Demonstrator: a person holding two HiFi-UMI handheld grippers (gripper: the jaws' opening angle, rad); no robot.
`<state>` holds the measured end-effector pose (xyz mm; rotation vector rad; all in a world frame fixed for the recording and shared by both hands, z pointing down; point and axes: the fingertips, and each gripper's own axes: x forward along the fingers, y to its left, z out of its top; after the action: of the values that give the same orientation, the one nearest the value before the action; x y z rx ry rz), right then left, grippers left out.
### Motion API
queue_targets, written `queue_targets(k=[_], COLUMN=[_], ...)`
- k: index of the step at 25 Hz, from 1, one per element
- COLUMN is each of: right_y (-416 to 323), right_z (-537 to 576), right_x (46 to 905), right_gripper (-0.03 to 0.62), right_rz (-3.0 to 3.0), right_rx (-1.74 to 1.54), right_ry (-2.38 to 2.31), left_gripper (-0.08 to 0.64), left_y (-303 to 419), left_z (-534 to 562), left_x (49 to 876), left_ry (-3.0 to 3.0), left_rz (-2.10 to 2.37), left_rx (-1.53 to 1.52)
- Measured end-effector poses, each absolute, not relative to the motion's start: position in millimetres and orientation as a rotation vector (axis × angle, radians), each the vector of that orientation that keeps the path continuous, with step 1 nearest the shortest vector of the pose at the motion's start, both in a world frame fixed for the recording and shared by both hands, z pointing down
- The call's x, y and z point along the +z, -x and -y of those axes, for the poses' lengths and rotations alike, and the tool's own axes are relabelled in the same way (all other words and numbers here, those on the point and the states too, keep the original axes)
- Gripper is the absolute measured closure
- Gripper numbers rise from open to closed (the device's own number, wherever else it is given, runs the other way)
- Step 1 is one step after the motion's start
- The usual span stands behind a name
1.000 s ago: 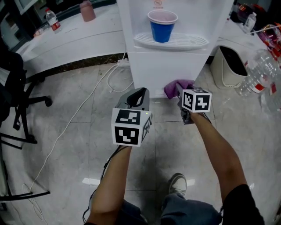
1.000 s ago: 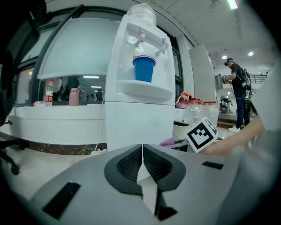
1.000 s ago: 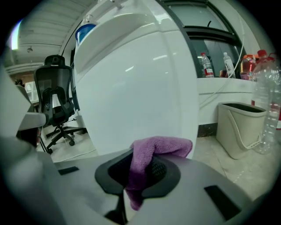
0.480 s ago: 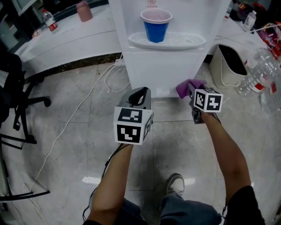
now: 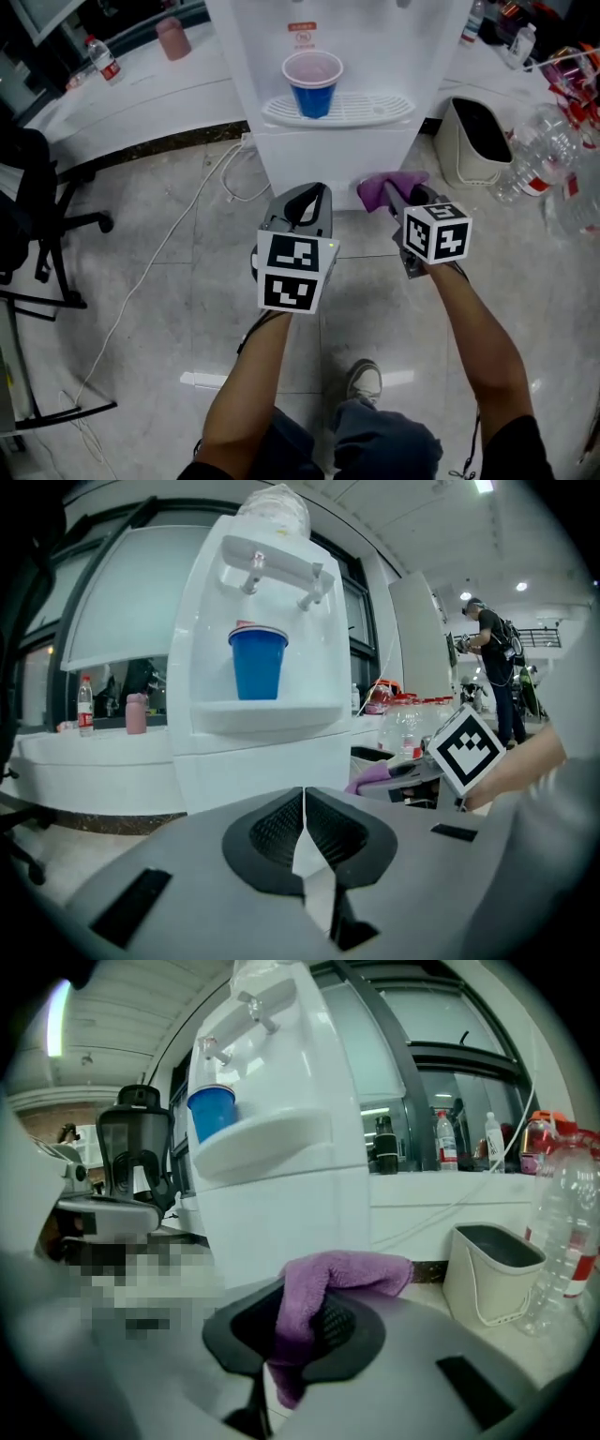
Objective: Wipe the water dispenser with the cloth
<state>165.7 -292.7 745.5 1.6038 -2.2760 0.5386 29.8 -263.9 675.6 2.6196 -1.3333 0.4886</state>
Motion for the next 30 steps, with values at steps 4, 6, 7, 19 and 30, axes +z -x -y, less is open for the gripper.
queue_targets(k=[4,6,7,19,30], right_y=[-155.2,-154.0,-154.4,-129.2,-131.2], right_z=[276.8,268.2,265.2,234.5,225.9], right_x=[700.7,675.0,659.9,429.6,217.7], right_gripper=[0.552,0.552,0.552,0.552,0.551], right_rz=[2.293,2.294,2.298,2.36,2.42], right_rx=[0.548,0.55,0.561,0.573,0.459], right_ry=[-1.568,-1.55,-1.551,-1.494,-1.491], left_gripper=[0.531,0.532,0.531,0.531,0.531], left_y=[-38.9,-43.3,-44.5,-20.7,-8.5], left_z=[259.9,255.9,254.5,240.0,221.5], left_x=[641.3,620.9,609.0,389.9,202.3], left_ry=[-2.604,-2.603,-2.596,-2.514,-2.475], left_rz=[1.302,1.288,1.277,1.324,1.411], left_rx=[0.497,0.533,0.544,0.606,0.584])
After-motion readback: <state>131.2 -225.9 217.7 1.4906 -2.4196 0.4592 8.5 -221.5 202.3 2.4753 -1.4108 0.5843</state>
